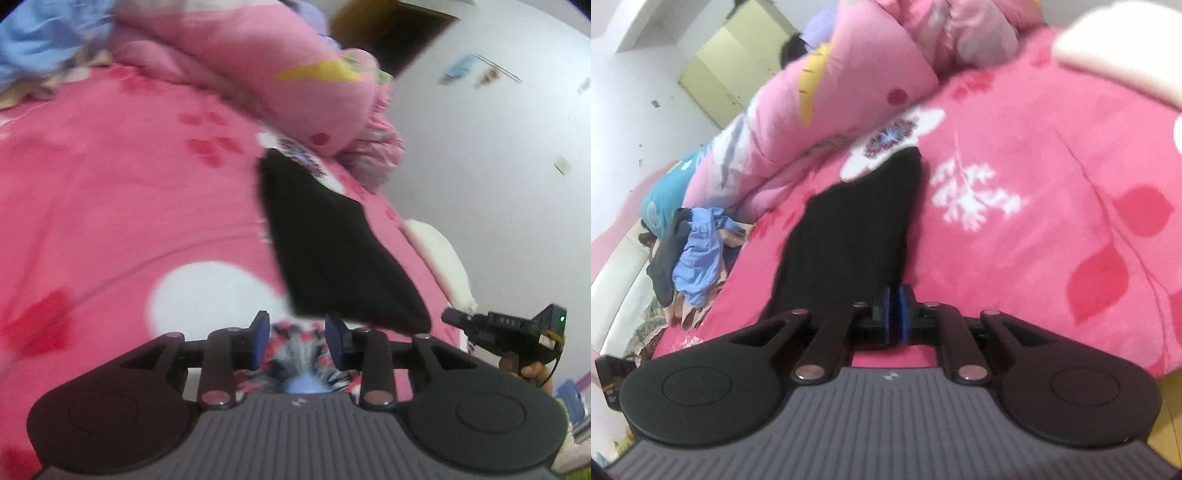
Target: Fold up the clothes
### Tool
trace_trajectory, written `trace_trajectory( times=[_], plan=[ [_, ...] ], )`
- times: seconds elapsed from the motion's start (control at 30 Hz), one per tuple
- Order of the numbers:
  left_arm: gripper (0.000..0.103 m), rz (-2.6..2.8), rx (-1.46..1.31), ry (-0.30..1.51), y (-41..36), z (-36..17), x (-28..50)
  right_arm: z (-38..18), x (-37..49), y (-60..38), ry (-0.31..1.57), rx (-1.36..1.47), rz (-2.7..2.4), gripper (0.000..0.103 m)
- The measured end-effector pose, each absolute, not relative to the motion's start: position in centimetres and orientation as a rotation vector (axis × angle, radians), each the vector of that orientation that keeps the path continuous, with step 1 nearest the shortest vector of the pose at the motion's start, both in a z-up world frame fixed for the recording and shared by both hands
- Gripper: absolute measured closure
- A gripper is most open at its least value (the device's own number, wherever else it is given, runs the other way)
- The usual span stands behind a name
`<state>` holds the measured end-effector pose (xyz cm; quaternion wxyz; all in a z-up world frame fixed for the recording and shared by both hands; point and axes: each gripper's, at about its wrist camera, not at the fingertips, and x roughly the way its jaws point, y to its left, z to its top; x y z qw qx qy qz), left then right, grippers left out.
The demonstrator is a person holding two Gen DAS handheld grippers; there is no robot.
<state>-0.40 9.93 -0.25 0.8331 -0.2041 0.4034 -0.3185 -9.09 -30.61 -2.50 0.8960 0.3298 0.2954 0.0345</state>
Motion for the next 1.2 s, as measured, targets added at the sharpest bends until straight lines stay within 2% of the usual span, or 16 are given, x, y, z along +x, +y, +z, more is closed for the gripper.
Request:
trace_trajectory(
  times=[0.03,0.1,0.17,0.3,0.4,0.47,0.5,0.57,0.6,0.67,0.73,0.87,0.93,1.03,1.1,1.2],
  plan=[
    [0.054,-0.667,-0.394,0.867,8.7,-0.3,-0.1,-2.3,-9.0,-29.9,0.603,0.663,0.082,0.096],
    [0.051,-0.629,-0.293,0.878,6.2,-0.4,0.4,-2.0,-8.5,-27.7,0.607,0.586,0.108,0.096],
    [0.050,-0.605,-0.236,0.885,4.6,-0.9,0.8,-1.9,-7.8,-25.1,0.608,0.485,0.145,0.095],
    [0.050,-0.557,-0.204,0.865,3.5,-1.2,1.1,-2.0,-7.1,-20.3,0.580,0.228,0.188,0.081],
    [0.053,-0.532,-0.225,0.866,3.1,-1.2,1.4,-2.8,-6.2,-18.1,0.557,0.037,0.168,0.080],
    [0.063,-0.506,-0.197,0.863,2.4,-1.3,1.5,-3.8,-5.4,-18.0,0.587,-0.005,0.140,0.080],
    [0.075,-0.488,-0.166,0.859,2.0,-1.3,1.5,-4.4,-4.9,-18.4,0.618,0.002,0.131,0.080],
    [0.082,-0.464,-0.116,0.852,1.7,-1.2,1.2,-5.0,-4.7,-19.1,0.636,0.047,0.131,0.081],
    [0.089,-0.457,-0.106,0.849,1.7,-1.1,1.1,-5.1,-4.7,-19.4,0.635,0.070,0.133,0.081],
    [0.094,-0.439,-0.073,0.843,2.0,-0.7,1.0,-5.2,-4.5,-20.0,0.634,0.099,0.137,0.082],
    [0.103,-0.384,-0.002,0.841,2.8,-0.5,1.0,-5.4,-4.6,-20.3,0.635,0.120,0.142,0.082],
    [0.103,-0.333,-0.077,0.886,6.9,-0.7,1.9,-5.7,-5.3,-20.3,0.621,0.153,0.152,0.082],
    [0.099,-0.376,-0.128,0.887,7.8,-0.1,1.7,-5.8,-5.5,-20.5,0.613,0.173,0.154,0.082],
    [0.062,-0.472,-0.187,0.863,7.3,0.6,0.9,-5.7,-5.5,-20.7,0.606,0.194,0.166,0.082],
    [0.054,-0.525,-0.144,0.862,5.5,0.6,0.7,-5.7,-5.4,-21.2,0.609,0.216,0.177,0.082],
    [0.049,-0.536,-0.031,0.861,2.1,0.0,0.8,-5.8,-5.3,-21.7,0.612,0.250,0.185,0.082]
  ],
)
